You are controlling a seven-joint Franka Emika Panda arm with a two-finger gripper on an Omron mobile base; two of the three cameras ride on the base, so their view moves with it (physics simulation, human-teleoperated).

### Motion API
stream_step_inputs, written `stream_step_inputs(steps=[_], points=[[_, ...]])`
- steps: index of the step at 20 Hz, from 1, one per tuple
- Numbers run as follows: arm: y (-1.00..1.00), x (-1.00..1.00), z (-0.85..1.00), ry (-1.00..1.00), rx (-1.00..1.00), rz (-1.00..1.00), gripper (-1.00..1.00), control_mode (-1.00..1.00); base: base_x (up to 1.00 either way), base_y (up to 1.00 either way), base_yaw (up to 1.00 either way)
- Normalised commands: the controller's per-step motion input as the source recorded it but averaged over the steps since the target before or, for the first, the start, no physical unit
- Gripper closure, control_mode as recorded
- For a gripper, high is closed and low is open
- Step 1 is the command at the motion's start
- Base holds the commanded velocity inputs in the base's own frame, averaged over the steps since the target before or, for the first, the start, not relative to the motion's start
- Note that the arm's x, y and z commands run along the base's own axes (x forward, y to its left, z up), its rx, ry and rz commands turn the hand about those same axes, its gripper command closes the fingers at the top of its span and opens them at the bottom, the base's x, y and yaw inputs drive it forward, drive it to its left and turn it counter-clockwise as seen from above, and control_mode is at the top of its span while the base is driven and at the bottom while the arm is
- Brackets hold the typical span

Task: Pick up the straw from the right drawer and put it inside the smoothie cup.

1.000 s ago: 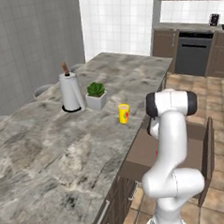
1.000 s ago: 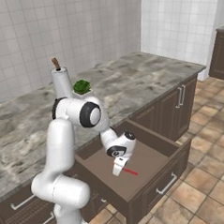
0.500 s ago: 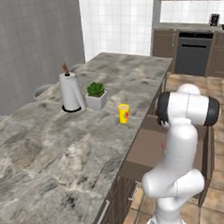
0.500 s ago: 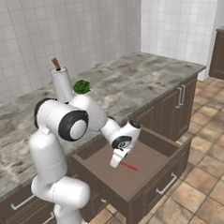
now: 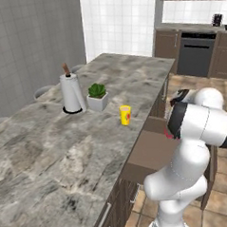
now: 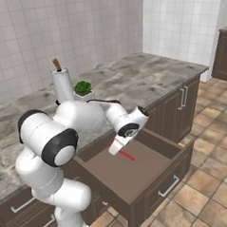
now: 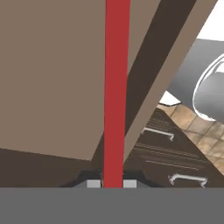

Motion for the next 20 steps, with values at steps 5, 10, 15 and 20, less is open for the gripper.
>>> stream_step_inputs(steps=[5,10,15,20], points=[[0.39,0.03,1.0,0.0,0.22,0.02,1.0,-1.0,0.0,0.0,0.0],[0.72,0.12,1.0,0.0,0.2,0.0,1.0,-1.0,0.0,0.0,0.0],[0.64,0.36,0.75,-0.01,0.27,0.0,1.0,-1.0,0.0,0.0,0.0],[0.31,0.55,0.32,0.0,0.32,0.0,1.0,-1.0,0.0,0.0,0.0]])
